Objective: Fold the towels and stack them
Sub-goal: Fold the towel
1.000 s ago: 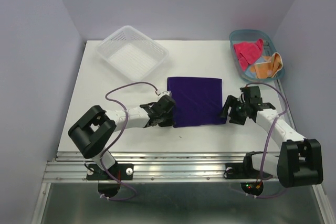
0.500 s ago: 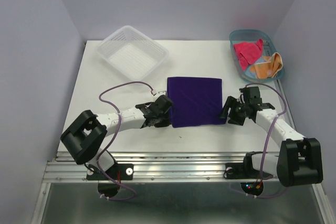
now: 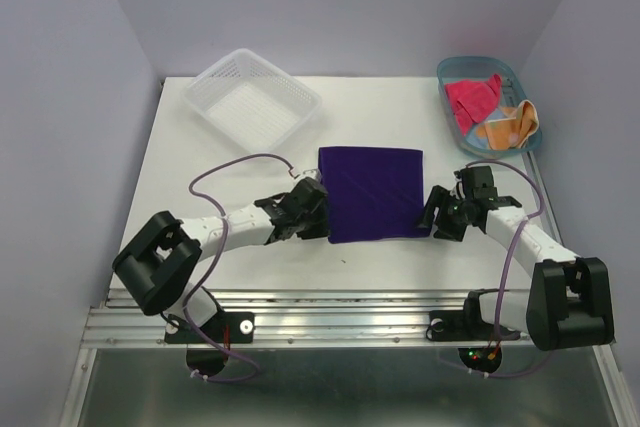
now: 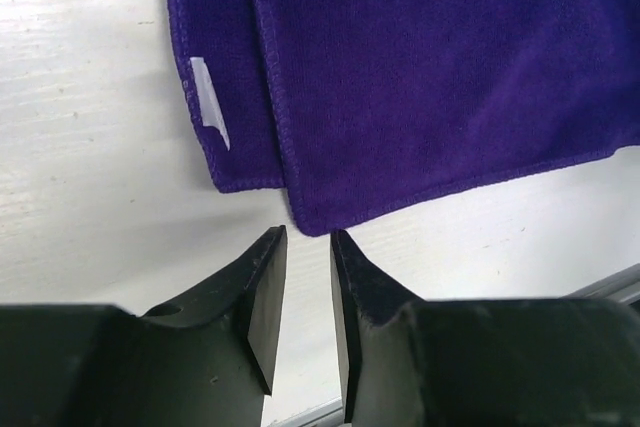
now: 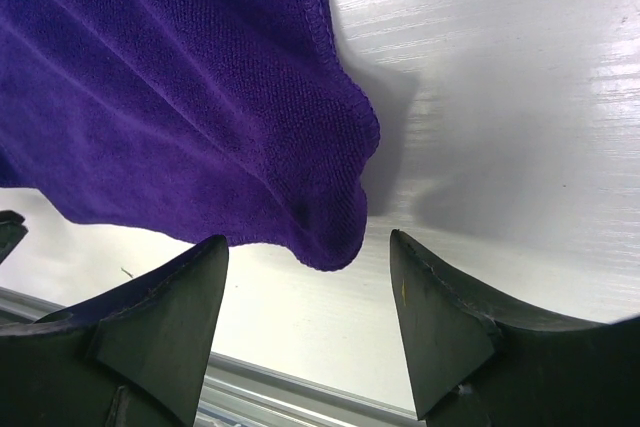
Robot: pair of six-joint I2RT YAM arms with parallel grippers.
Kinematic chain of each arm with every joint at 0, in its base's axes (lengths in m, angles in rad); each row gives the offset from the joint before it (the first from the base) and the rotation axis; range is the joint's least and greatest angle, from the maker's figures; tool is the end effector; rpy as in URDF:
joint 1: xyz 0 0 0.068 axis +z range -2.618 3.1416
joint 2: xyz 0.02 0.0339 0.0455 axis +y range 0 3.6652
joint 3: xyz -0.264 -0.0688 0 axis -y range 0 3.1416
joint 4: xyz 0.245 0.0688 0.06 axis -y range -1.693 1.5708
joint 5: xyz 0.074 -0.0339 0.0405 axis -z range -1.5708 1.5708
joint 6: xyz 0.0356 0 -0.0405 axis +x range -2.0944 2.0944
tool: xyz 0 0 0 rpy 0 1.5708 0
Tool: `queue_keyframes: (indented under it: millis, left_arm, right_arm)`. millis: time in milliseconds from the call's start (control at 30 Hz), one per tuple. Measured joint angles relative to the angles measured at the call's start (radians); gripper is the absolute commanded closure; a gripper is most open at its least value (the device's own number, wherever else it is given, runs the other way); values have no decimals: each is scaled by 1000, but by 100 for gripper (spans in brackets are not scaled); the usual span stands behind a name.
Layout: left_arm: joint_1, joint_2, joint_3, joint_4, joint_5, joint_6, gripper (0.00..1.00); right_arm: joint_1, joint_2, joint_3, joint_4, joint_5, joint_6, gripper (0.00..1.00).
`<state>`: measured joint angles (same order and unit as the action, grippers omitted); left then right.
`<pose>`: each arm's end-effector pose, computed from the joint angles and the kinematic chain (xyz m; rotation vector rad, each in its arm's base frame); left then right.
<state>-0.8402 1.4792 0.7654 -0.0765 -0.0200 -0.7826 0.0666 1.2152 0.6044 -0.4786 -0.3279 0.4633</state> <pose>0.1990 -0.2211 0.1835 0.0616 2.4932 -0.7268 0.2118 0.0256 0.1742 0.4245 2.6681 0.6045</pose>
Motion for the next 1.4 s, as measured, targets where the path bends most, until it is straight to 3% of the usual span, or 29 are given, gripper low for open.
queue_keyframes:
  millis: [533,633,667,700,867,1167,1300,1333,1400]
  left_arm:
    - [-26,163,94,3,-26,-19,65]
    - [-41,182,121,-26,-56,-26,83]
    - [-43,183,123,-31,-62,-32,95]
    - [-45,184,126,-45,-71,-35,100]
    - [-50,182,127,-58,-87,-48,100]
    - [-50,136,124,-127,-99,-41,100]
    - [-50,124,124,-132,-93,-34,100]
    - [-50,124,124,-132,-92,-33,100]
    - [-50,124,124,-134,-87,-30,100]
  right_arm:
    - [0,0,0,11,5,0,30]
    - [0,0,0,16,5,0,30]
    - [0,0,0,16,5,0,30]
    - [0,0,0,16,6,0,32]
    - [0,0,0,16,6,-1,45]
    - [0,17,-11,19,15,1,46]
    - [14,22,-19,26,13,8,64]
    - [19,24,-23,34,6,9,75]
    - [33,24,-37,46,-2,20,89]
